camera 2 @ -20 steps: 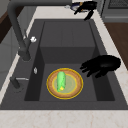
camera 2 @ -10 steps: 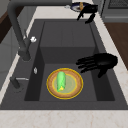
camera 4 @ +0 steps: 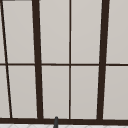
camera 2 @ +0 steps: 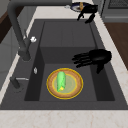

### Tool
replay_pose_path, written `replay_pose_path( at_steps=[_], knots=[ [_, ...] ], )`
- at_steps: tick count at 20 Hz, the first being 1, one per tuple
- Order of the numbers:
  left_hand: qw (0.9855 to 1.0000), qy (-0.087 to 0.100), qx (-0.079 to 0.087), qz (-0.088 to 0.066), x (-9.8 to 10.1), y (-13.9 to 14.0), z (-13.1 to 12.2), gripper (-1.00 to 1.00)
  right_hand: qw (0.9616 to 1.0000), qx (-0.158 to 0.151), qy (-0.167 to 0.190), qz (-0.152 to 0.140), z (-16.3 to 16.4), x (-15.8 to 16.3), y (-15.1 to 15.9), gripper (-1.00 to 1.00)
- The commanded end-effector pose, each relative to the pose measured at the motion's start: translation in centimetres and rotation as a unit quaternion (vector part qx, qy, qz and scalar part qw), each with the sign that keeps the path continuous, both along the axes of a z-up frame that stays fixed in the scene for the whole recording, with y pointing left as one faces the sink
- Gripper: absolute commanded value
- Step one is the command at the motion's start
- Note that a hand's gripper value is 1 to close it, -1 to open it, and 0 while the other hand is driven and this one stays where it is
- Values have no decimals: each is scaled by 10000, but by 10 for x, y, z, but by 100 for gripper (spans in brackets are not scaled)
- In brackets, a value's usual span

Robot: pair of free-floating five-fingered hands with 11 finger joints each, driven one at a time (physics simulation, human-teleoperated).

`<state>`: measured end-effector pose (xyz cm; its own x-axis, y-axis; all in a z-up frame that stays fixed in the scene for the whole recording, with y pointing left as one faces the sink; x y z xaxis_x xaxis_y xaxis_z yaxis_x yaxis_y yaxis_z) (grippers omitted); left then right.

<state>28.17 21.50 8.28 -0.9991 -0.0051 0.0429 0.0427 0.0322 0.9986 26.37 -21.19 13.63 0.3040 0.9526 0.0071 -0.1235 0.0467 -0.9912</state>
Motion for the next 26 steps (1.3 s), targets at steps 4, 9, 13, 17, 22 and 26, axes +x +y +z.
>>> replay_pose_path(
  at_steps=[4, 9, 13, 17, 22, 26],
  knots=[
    [9964, 845, 36, -10, 12, -8, -3, -100, 10000, 1, -1, 0, 0, 0, 0, 0],
    [9909, 1343, 87, -25, 21, -9, -3, -100, 10000, 1, -1, -1, 0, 0, 0, 0],
    [9866, 1633, 16, -39, 39, -15, -13, -100, 10000, 2, -2, -1, 0, 0, 0, 0],
    [9871, 1602, 19, -40, 64, -27, -36, -100, 10000, 2, -2, -1, 0, 0, 0, 0],
    [9893, 1459, -6, 87, 89, -33, -74, -100, 10000, 2, -2, -1, 0, 0, 0, 0],
    [9865, 1625, -10, 209, 93, -33, -99, -100, 10000, 2, -2, -2, 0, 0, 0, 0]
  ],
)
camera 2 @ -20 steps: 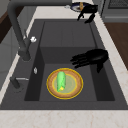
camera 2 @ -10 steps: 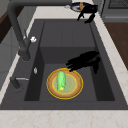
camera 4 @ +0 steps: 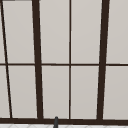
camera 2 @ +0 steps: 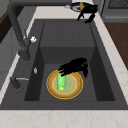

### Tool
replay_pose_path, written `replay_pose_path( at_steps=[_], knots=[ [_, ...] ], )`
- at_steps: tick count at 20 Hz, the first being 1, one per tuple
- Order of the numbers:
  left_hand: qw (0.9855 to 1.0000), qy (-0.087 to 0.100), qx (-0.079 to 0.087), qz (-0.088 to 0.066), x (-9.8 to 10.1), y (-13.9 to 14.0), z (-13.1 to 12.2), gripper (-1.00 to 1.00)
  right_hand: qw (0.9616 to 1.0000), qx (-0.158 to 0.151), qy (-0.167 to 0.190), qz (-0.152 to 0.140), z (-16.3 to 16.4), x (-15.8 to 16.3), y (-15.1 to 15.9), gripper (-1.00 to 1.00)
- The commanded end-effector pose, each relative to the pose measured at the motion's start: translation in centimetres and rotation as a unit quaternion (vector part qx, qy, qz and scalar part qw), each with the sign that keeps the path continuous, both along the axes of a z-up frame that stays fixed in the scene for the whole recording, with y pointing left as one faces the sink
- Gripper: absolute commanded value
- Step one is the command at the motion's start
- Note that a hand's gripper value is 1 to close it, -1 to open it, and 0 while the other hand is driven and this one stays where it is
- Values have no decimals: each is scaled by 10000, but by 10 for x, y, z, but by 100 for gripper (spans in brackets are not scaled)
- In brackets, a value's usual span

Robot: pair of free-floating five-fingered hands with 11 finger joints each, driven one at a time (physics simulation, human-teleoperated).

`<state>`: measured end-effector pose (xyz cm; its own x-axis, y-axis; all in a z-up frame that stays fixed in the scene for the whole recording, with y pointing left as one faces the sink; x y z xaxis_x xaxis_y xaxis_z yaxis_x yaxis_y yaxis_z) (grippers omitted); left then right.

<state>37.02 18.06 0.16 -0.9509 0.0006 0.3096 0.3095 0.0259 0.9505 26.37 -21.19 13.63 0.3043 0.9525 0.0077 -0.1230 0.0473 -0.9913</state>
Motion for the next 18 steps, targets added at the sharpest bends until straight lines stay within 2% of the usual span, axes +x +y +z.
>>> replay_pose_path(
  at_steps=[1, 3, 6, 14, 18],
  knots=[
    [9991, 279, -57, 314, 8, 3, -24, -100, 10000, 0, 0, 0, 0, 0, 0, 0],
    [9988, 290, -106, 373, 13, 3, -39, -100, 10000, 0, 0, 0, 0, 0, 0, 0],
    [9989, 411, 12, 227, 34, 4, -57, -100, 10000, 0, 0, 0, 0, 0, 0, 0],
    [9976, 661, -9, 182, 82, 5, -80, -100, 10000, 0, 0, 0, 0, 0, 0, 0],
    [9978, 654, -37, 100, 104, 7, -95, -100, 10000, 0, 0, 0, 0, 0, 0, 0]
  ],
)
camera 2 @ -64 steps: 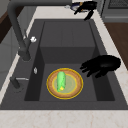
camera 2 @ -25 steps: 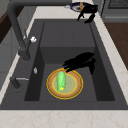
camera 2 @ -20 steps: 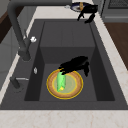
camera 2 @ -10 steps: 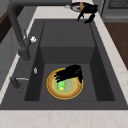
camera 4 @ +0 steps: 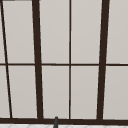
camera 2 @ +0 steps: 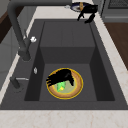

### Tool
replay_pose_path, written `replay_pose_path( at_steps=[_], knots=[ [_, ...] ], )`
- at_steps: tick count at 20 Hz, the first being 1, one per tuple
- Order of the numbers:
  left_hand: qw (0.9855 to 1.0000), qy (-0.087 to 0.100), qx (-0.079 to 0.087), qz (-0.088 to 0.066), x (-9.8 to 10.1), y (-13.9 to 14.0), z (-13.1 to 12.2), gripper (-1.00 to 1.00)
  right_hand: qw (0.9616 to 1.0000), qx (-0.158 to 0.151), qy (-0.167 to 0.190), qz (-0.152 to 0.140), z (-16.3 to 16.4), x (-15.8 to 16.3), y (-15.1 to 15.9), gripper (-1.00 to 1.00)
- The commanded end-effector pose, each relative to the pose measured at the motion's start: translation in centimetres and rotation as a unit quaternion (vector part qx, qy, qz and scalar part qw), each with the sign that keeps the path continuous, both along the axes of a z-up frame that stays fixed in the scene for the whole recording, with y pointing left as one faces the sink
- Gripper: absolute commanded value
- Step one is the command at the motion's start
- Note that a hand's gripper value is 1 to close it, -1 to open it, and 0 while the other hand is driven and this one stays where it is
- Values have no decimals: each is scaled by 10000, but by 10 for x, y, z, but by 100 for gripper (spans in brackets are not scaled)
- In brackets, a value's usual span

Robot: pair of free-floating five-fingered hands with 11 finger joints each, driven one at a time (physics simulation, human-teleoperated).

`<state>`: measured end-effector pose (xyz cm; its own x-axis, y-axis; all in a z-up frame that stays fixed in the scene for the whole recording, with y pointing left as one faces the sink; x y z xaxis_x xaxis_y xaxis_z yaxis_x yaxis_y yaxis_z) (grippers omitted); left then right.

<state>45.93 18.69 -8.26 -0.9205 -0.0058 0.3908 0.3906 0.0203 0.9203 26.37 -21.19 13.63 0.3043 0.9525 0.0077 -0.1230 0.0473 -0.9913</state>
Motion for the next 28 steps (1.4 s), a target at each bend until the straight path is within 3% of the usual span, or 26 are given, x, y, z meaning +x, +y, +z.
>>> replay_pose_path(
  at_steps=[1, 4, 6, 10, 11, 12, 13, 16, 18, 20, 24, 28],
  knots=[
    [9997, 205, -73, 62, 17, 0, -17, -100, 10000, 0, 0, 0, 0, 0, 0, 0],
    [9988, 483, -96, 56, 25, 0, -26, -100, 10000, 0, 0, 0, 0, 0, 0, 0],
    [9972, 740, -86, 67, 34, 0, -25, -100, 10000, 0, 0, 0, 0, 0, 0, 0],
    [9964, 848, -60, 50, 40, 0, -15, -100, 10000, 0, 0, 0, 0, 0, 0, 0],
    [9964, 845, -56, 45, 41, 1, -17, 100, 10000, 0, 0, 0, 0, 0, 0, 0],
    [9976, 695, 15, -35, 40, 2, -12, 100, 10000, 0, 0, 0, 0, 0, 0, 0],
    [9980, 628, 13, -30, 38, 1, -7, 100, 10000, 0, 0, 0, 0, 0, 0, 0],
    [9998, 185, 22, -17, 38, -2, 7, 100, 10000, 0, 0, 0, 0, 0, 0, 0],
    [9998, -118, 110, -70, 40, -6, 12, 100, 10000, 0, 0, 0, 0, 0, 0, 0],
    [9996, -285, 74, 22, 41, -5, 16, 100, 10000, 0, 0, 0, 0, 0, 0, 0],
    [9996, -265, -53, -1, 41, -1, 48, 100, 10000, 0, 0, 0, 0, 0, 0, 0],
    [9998, -181, -27, 18, 40, 16, 77, 100, 10000, 0, 0, 0, 0, 0, 0, 0]
  ],
)
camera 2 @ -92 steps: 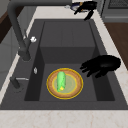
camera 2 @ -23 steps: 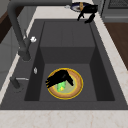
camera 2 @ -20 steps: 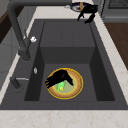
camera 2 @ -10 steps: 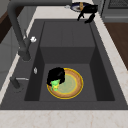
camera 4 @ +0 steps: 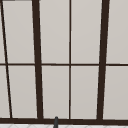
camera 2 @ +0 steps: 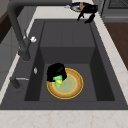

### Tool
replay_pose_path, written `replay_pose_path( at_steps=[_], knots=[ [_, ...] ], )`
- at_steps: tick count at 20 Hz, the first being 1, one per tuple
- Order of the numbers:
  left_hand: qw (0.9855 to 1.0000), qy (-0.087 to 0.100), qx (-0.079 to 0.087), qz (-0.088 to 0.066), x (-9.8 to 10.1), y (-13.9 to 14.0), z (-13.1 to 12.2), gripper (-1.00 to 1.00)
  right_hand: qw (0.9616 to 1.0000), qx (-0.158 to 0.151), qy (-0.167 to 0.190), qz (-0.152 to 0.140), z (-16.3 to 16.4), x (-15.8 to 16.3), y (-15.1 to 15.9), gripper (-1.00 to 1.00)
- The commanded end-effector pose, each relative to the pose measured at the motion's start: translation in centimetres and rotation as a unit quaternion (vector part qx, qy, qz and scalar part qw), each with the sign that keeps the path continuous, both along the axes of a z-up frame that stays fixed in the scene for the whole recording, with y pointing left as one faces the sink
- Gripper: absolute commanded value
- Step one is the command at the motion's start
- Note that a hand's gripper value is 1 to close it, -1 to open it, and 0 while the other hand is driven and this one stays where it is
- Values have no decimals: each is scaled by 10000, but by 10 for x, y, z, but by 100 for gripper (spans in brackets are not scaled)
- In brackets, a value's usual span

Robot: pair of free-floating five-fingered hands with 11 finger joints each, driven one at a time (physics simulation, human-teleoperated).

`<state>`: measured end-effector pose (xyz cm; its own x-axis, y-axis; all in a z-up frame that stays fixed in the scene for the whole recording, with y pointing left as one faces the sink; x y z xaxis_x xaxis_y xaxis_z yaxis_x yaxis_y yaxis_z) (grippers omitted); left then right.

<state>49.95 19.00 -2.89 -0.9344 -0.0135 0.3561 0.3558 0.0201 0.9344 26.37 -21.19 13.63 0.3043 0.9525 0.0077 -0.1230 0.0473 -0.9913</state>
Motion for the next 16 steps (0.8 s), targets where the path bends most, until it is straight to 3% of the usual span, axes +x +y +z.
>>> replay_pose_path(
  at_steps=[1, 8, 10, 16],
  knots=[
    [10000, 43, -30, 0, 0, 19, 27, 100, 10000, 0, 0, 0, 0, 0, 0, 0],
    [9999, 115, -12, 41, -11, 50, 83, 100, 10000, 0, 0, 0, 0, 0, 0, 0],
    [10000, 13, -9, 75, -17, 56, 98, 100, 10000, 0, 0, 0, 0, 0, 0, 0],
    [10000, 14, 27, 50, -38, 80, 137, 100, 10000, 0, 0, 0, 0, 0, 0, 0]
  ],
)
